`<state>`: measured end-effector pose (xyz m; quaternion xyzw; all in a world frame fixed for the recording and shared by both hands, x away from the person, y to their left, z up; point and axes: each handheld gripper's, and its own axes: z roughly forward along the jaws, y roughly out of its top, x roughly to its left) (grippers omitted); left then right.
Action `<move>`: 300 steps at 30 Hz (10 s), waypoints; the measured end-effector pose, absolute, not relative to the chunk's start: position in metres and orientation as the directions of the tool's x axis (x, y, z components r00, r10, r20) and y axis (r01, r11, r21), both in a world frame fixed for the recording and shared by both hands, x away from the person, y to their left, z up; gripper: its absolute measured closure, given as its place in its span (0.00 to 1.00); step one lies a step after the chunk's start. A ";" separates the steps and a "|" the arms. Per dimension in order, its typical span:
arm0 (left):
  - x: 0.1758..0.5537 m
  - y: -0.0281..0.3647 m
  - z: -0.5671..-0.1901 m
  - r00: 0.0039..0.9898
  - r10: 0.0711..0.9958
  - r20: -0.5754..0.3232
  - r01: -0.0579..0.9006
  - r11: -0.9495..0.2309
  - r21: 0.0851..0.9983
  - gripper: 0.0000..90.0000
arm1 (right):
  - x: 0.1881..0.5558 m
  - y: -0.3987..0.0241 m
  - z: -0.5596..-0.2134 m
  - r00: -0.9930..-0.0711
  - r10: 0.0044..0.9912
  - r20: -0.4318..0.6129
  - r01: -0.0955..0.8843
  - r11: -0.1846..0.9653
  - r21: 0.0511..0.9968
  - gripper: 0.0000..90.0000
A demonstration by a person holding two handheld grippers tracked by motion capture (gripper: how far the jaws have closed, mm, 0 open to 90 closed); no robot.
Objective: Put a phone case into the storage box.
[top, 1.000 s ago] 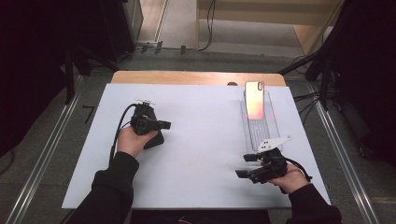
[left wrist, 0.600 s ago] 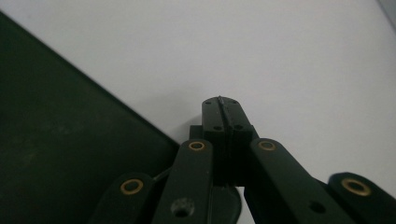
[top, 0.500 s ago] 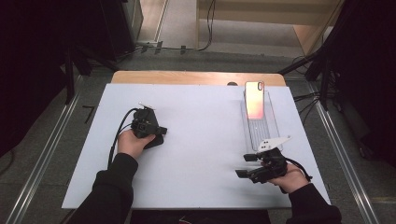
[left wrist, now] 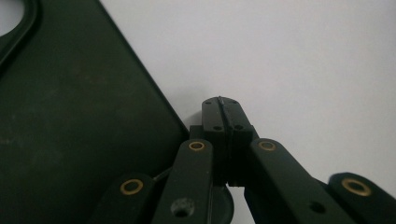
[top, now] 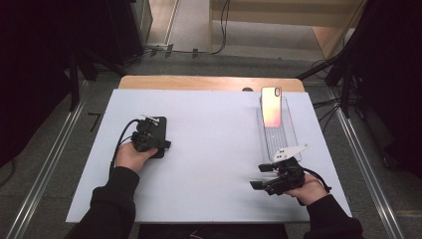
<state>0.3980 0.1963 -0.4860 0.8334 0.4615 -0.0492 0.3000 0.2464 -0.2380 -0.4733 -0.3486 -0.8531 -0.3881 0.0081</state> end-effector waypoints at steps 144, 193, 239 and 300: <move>0.420 0.241 -0.472 0.518 0.826 -0.224 0.741 -0.303 0.599 0.07 | 0.244 -0.250 -0.477 -0.738 0.613 0.281 0.624 0.462 0.630 0.26; 0.403 0.229 -0.490 0.475 0.876 -0.083 0.715 -0.330 0.616 0.17 | 0.243 -0.248 -0.476 -0.760 0.595 0.263 0.589 0.459 0.665 0.26; 0.327 0.166 -0.440 0.657 0.686 -0.311 0.664 -0.332 0.670 0.17 | 0.245 -0.241 -0.454 -0.680 0.650 0.339 0.657 0.335 0.675 0.25; 0.284 0.096 -0.466 0.676 0.717 -0.170 0.434 -0.201 0.878 0.17 | 0.307 -0.168 -0.402 -0.570 0.676 0.467 0.724 0.144 0.675 0.26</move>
